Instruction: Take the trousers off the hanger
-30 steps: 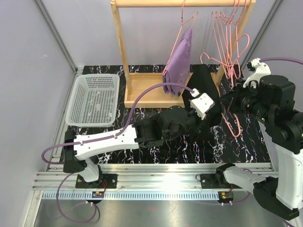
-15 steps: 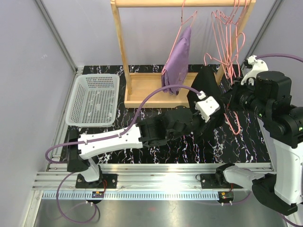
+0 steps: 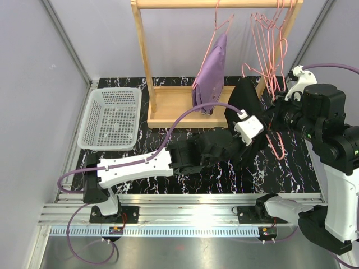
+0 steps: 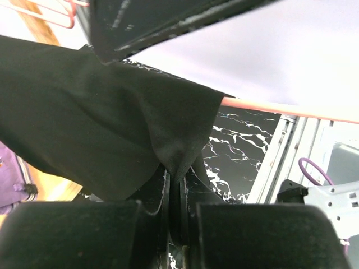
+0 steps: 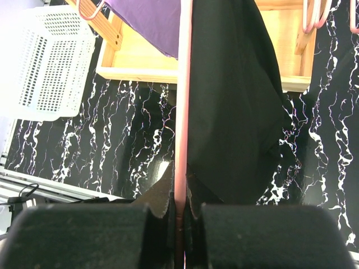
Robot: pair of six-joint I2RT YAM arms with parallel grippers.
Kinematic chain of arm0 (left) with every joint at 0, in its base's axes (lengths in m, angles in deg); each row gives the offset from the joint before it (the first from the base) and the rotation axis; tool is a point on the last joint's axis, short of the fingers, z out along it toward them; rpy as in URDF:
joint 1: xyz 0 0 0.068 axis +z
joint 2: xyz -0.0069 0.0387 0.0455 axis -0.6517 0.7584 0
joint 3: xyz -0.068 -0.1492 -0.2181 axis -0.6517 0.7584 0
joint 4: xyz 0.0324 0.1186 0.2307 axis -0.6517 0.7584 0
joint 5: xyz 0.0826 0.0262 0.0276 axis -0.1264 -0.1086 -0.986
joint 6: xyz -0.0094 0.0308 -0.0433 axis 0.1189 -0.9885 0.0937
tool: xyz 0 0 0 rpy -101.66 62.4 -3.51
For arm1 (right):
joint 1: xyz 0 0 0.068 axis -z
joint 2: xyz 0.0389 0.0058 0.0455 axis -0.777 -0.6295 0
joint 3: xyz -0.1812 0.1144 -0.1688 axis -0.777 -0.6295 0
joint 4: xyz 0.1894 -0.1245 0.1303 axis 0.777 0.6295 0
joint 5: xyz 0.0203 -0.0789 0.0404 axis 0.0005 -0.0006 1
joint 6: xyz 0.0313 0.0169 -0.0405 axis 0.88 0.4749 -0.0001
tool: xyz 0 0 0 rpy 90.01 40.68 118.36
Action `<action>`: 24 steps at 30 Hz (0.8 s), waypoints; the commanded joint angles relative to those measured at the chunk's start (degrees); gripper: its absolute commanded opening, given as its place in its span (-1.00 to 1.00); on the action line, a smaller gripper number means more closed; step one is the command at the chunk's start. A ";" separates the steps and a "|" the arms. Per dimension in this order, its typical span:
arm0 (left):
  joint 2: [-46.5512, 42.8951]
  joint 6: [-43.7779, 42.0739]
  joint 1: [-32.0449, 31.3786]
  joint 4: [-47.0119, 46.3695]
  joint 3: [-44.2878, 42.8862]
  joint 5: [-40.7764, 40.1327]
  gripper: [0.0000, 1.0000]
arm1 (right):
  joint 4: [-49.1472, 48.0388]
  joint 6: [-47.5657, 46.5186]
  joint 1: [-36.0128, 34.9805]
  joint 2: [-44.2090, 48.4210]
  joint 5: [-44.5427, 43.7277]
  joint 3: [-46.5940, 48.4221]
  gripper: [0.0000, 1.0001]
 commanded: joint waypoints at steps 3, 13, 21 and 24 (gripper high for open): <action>-0.49 2.27 -0.24 -4.86 -2.04 -7.45 -1.00 | -9.37 0.09 0.01 2.65 1.25 -1.35 -1.00; -7.08 3.78 -0.86 -22.18 3.15 -12.56 -1.00 | -13.24 2.20 0.01 7.57 1.25 -9.87 -1.00; -8.75 -2.82 -2.70 -27.28 0.43 -13.26 -1.00 | -15.52 3.87 -0.08 10.91 1.34 -16.81 -1.00; -9.37 -5.01 -3.06 -28.59 -0.62 -13.35 -1.00 | -16.40 4.66 -0.08 11.97 1.34 -19.81 -1.00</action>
